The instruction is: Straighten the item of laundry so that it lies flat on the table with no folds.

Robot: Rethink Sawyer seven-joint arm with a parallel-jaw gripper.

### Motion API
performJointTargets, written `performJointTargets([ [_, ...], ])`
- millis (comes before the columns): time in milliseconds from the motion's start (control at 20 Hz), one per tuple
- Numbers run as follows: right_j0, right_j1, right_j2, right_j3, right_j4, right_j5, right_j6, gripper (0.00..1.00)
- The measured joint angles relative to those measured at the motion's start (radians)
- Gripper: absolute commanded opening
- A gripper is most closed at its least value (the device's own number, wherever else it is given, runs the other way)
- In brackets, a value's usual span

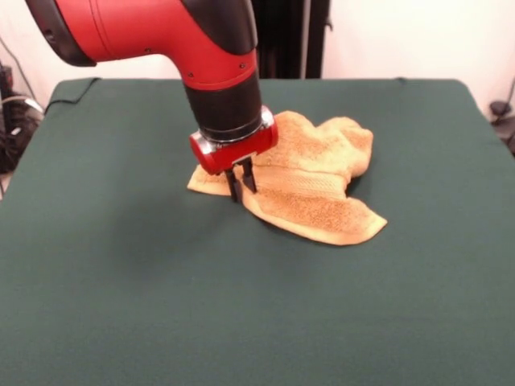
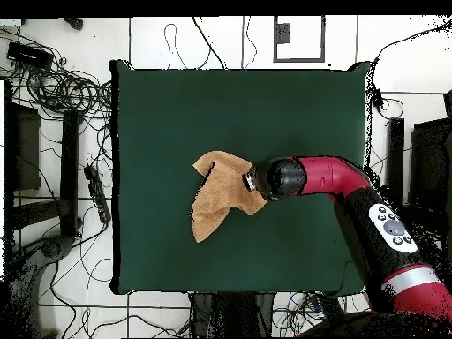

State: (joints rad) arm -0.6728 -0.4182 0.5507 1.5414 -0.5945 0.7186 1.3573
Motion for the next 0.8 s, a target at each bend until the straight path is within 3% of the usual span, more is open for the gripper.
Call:
performJointTargets([
  [800, 0.009, 0.057, 0.013, -0.093, 0.001, 0.127, 0.000, 0.00],
])
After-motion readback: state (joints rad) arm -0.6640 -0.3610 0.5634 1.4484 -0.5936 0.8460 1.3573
